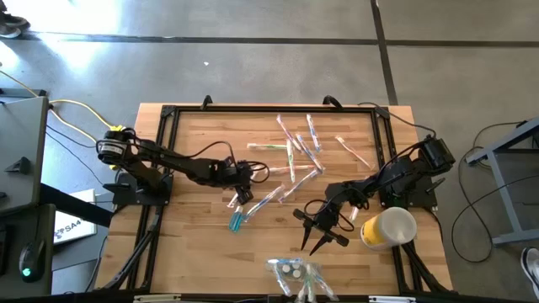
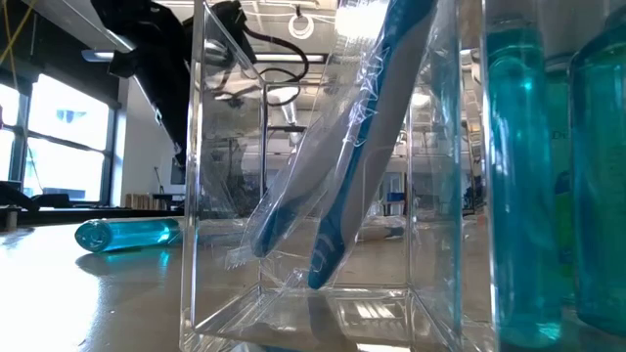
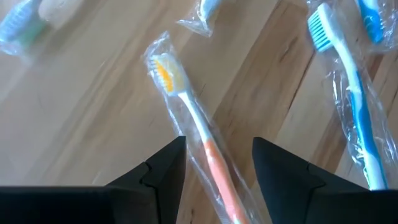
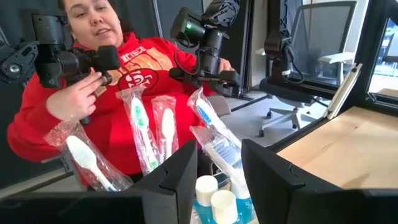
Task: Pick & Place toothbrushing station
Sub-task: Put the orange toothbrush into the transparent organizer
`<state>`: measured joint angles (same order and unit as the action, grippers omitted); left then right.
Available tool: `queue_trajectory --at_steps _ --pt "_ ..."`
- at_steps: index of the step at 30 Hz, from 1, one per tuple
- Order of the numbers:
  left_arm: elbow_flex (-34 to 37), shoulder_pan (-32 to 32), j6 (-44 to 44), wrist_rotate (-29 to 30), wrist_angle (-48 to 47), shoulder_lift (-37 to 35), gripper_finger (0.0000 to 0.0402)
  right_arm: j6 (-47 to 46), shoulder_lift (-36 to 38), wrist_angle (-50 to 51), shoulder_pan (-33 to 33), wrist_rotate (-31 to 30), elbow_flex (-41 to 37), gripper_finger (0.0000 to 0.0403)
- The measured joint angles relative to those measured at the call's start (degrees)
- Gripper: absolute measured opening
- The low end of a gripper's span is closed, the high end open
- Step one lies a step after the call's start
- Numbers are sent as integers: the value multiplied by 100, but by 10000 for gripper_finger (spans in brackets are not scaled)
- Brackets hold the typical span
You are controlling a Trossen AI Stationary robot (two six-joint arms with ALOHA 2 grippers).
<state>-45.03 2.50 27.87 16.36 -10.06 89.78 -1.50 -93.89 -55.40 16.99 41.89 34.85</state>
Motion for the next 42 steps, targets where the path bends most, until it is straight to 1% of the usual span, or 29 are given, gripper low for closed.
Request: queue_trajectory --at_steps 4,12,18,20,22,27,28,29,31,33,35,38,42 --pt "97 0 242 49 -7 69 177 -25 0 1 0 6 0 119" --pt "78 22 256 131 246 603 177 -39 0 99 0 0 0 119" --pt "69 20 255 181 201 931 171 -39 0 170 0 0 0 119" --pt "69 20 239 174 157 955 155 -38 0 169 0 0 0 119" --pt "70 21 235 135 159 960 129 -36 0 171 0 -2 0 119" --pt "73 20 69 124 197 966 31 -34 0 171 0 -2 0 119" --pt "74 20 30 133 205 966 19 -34 0 171 0 -2 0 119" --pt "80 20 10 187 239 968 15 -34 0 178 0 -2 0 119" --pt "89 79 -74 380 353 949 20 -36 0 209 0 -2 0 119" --pt "65 168 -187 656 408 842 22 -30 0 210 0 -5 0 119" --pt "-11 318 -301 944 284 704 15 -17 0 206 0 -138 0 119" --pt "-155 573 -446 1408 -89 364 2 -17 0 162 0 -693 0 119" --pt "-425 1050 -523 2237 -530 -243 1 18 0 145 0 -1451 -2 119"
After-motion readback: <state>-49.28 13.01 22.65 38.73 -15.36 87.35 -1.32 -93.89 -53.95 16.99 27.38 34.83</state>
